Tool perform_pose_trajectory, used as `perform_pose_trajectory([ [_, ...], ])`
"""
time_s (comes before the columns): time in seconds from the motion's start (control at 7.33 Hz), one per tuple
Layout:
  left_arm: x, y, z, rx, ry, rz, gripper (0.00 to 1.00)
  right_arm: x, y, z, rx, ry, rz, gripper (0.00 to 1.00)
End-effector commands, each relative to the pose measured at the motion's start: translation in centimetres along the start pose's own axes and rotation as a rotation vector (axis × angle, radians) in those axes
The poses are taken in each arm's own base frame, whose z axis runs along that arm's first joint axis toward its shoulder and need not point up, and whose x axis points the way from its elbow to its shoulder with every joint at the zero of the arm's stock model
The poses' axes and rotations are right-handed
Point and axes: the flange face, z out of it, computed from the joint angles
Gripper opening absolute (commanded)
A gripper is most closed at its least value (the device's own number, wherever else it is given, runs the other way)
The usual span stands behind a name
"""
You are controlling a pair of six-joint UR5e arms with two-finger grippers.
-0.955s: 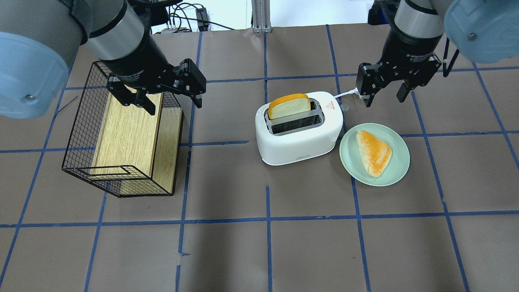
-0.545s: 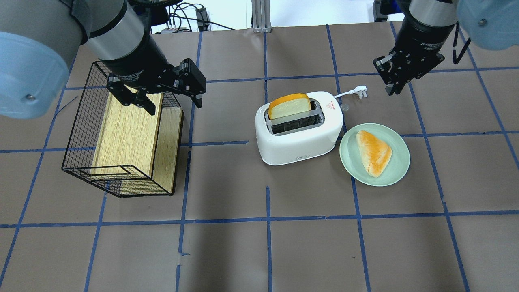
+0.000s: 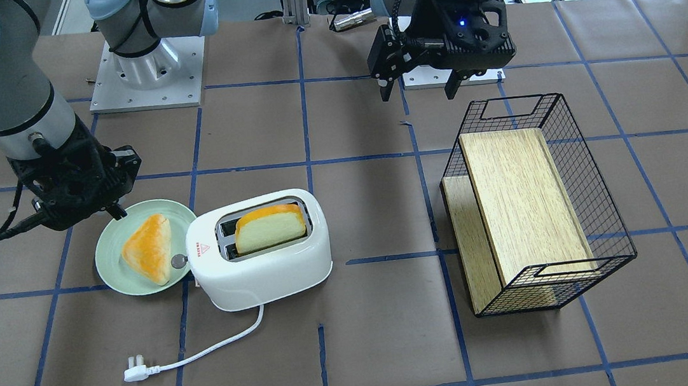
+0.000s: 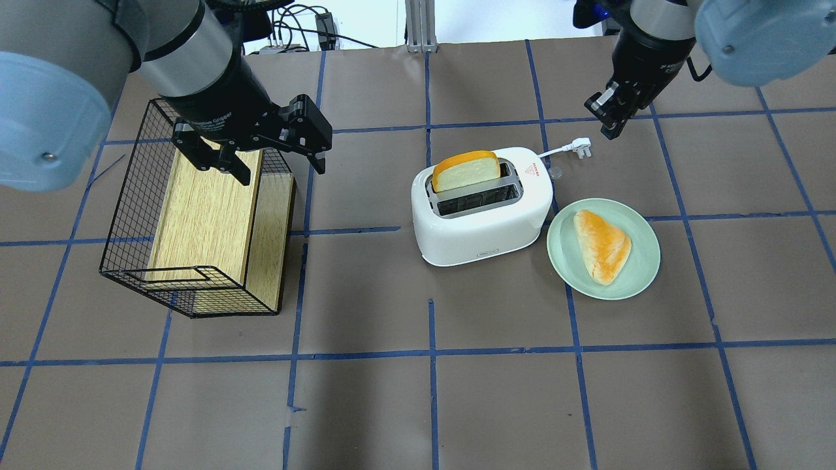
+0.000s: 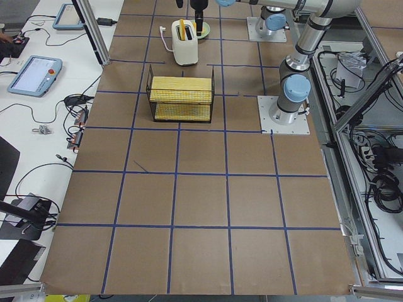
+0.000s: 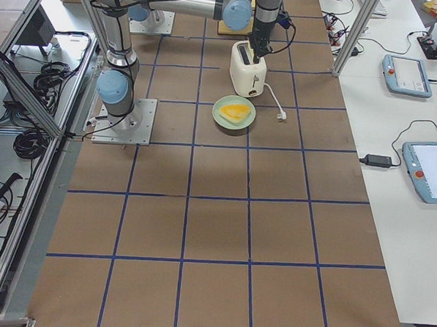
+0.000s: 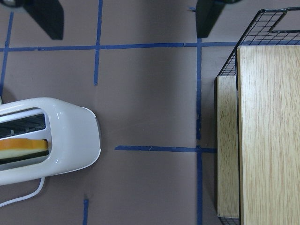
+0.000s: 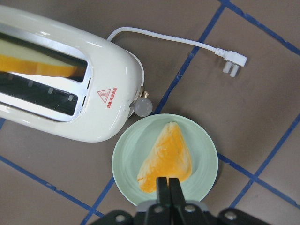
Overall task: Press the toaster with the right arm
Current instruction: 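Raise the right gripper and move it farther from the robot past the toaster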
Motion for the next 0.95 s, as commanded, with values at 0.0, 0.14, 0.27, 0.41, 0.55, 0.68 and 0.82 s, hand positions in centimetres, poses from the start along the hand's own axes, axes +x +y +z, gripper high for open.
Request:
perform_pose_trajectory([
  [0.0, 0.0, 0.0, 0.0, 0.0, 0.0, 0.0, 1.0, -0.9, -0.2, 2.6, 0.006, -0.043, -0.292, 0.14],
  [0.14, 0.0, 0.0, 0.0, 0.0, 0.0, 0.0, 1.0, -0.7, -0.1, 4.1, 0.041, -0.054, -0.408, 0.15],
  [0.27, 0.0, 0.0, 0.0, 0.0, 0.0, 0.0, 1.0, -0.7, -0.1, 5.4, 0.057, -0.019, -0.524, 0.16],
  [0.41, 0.0, 0.0, 0.0, 0.0, 0.0, 0.0, 1.0, 0.0, 0.3, 6.6, 0.069, 0.003, -0.658, 0.16],
  [0.55, 0.0, 0.0, 0.0, 0.0, 0.0, 0.0, 1.0, 1.2, 0.6, 7.1, 0.092, 0.049, -0.754, 0.16],
  [0.68, 0.0, 0.0, 0.0, 0.0, 0.0, 0.0, 1.0, 1.9, -0.1, 9.6, 0.084, 0.035, -0.791, 0.16],
  [0.82, 0.0, 0.0, 0.0, 0.0, 0.0, 0.0, 1.0, 2.7, -1.1, 9.5, 0.105, 0.095, -0.889, 0.17],
])
